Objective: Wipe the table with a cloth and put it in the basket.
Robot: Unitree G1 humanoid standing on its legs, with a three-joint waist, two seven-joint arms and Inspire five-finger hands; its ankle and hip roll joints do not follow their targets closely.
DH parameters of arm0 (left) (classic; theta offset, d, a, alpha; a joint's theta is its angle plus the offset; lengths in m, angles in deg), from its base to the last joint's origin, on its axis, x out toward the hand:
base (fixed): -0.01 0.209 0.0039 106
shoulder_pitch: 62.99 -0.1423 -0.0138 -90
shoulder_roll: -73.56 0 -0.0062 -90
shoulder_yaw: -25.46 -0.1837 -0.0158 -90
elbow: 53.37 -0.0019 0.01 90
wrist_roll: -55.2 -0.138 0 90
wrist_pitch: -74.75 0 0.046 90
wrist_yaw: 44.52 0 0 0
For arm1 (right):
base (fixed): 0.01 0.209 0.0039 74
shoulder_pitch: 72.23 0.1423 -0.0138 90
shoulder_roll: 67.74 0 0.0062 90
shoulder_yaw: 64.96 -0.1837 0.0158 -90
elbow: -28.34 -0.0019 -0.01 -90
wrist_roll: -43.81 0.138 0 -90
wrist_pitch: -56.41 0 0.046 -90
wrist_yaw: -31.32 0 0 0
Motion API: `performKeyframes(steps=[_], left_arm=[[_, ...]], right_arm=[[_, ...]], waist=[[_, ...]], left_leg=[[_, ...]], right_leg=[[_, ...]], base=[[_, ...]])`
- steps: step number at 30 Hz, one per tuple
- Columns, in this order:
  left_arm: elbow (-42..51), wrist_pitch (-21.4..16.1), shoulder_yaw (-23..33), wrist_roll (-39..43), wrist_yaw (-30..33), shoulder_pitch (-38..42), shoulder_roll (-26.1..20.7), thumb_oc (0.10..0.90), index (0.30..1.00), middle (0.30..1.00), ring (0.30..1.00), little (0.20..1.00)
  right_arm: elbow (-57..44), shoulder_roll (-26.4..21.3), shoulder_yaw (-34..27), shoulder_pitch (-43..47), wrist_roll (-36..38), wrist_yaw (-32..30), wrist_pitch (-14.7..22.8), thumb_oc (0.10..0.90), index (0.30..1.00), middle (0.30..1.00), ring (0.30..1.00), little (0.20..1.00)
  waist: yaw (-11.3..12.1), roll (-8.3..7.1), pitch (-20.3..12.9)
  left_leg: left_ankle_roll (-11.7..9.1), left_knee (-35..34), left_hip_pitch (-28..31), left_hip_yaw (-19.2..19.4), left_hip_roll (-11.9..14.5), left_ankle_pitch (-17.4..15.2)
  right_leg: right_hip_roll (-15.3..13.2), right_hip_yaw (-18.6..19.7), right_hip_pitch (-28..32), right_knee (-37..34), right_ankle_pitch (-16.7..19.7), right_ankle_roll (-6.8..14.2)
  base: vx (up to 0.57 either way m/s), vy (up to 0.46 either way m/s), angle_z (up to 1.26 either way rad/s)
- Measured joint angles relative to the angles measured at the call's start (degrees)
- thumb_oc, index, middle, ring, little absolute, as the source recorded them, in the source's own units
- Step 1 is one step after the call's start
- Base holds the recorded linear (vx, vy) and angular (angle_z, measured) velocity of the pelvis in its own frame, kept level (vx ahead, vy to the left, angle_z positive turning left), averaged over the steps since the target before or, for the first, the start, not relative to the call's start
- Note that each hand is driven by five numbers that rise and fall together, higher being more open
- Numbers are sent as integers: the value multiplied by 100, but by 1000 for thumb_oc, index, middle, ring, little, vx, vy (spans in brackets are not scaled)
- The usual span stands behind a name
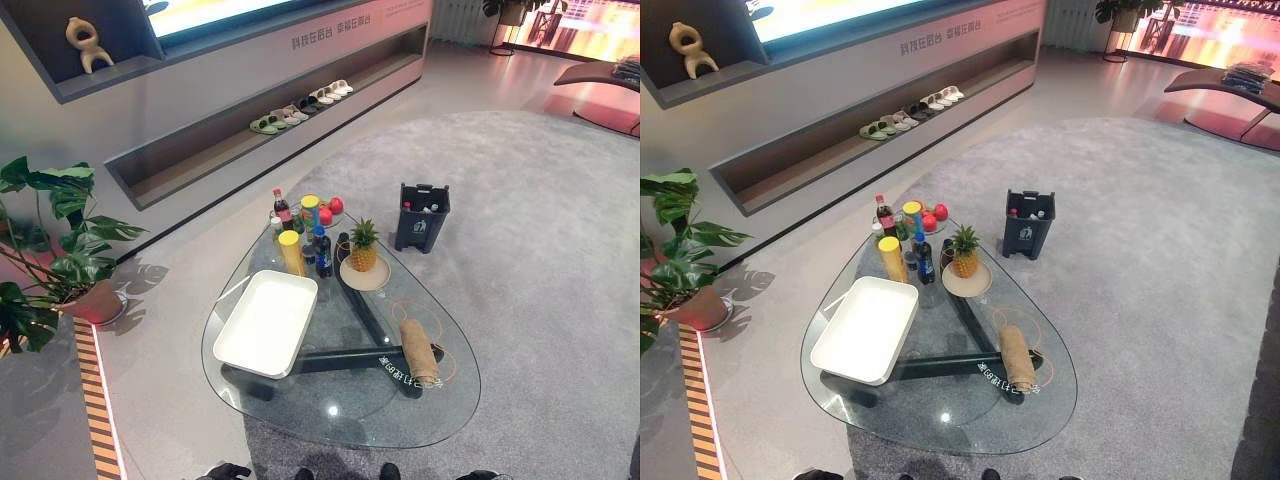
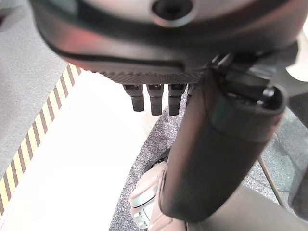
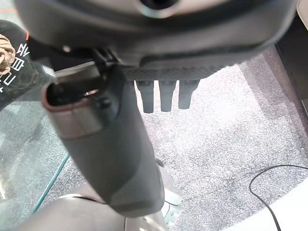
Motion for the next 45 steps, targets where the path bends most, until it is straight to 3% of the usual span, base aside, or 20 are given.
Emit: performKeyframes(steps=[33, 38, 41, 45], left_arm=[[-1, 67, 11, 87, -70, -2, -7, 800, 900, 900, 900, 900], [8, 99, -2, 295, -52, 4, -9, 800, 900, 900, 900, 900], [30, 111, -25, 517, 11, 122, -7, 800, 900, 900, 900, 900], [110, 130, -41, 784, 84, 446, -8, 800, 900, 900, 900, 900]], right_arm=[[-4, 0, 0, -1, -1, 48, -53, 800, 900, 900, 900, 900], [-19, -14, 106, 28, 1, 69, -63, 800, 900, 900, 900, 900], [-20, -40, 129, 172, 5, 69, -74, 800, 900, 900, 900, 900], [-20, -87, 230, 564, 12, 66, -165, 800, 900, 900, 900, 900]], waist=[[2, -9, -12], [4, 21, -1], [-4, 92, 169], [-5, 202, 693]], left_leg=[[-2, 0, 9, -6, 0, 2], [-18, 2, -163, -6, -3, 24], [-20, 3, -433, -14, -12, 110], [-30, 14, -863, -17, -24, 263]], right_leg=[[1, 0, 9, 0, 2, -1], [-2, 7, -204, 0, 13, 15], [-8, 10, -435, 1, 108, -8], [-8, 11, -857, 10, 237, 10]], base=[[0, 0, 0], [-51, 12, -1], [-129, 5, 0], [-119, -17, 1]])
